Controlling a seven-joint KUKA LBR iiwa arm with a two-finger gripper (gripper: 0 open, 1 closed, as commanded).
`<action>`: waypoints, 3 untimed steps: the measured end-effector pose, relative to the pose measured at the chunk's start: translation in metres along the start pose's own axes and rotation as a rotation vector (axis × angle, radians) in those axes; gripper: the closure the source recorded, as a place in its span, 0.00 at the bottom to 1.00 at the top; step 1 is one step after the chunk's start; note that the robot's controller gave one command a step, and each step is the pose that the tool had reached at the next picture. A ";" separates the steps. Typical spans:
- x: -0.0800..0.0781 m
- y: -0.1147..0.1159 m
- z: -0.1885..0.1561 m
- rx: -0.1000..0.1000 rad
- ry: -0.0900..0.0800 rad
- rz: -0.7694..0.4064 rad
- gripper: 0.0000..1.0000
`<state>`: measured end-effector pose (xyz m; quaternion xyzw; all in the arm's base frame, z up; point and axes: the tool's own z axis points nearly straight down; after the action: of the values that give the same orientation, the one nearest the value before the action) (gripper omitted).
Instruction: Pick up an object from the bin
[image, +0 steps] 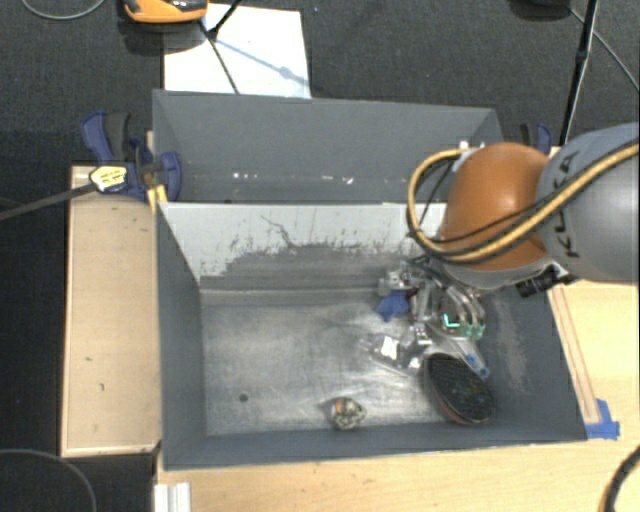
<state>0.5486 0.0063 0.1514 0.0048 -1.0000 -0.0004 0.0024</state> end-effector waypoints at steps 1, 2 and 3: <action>-0.004 -0.019 0.070 -0.003 -0.021 0.118 0.00; -0.010 -0.019 0.061 -0.004 -0.043 0.116 1.00; 0.000 -0.014 -0.053 0.000 -0.016 0.100 1.00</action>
Offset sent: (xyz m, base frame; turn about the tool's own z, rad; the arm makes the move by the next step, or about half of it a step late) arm -0.0004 -0.0201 -0.0719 0.1196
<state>0.5490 -0.0076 0.2039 -0.0450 -0.9990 -0.0004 -0.0056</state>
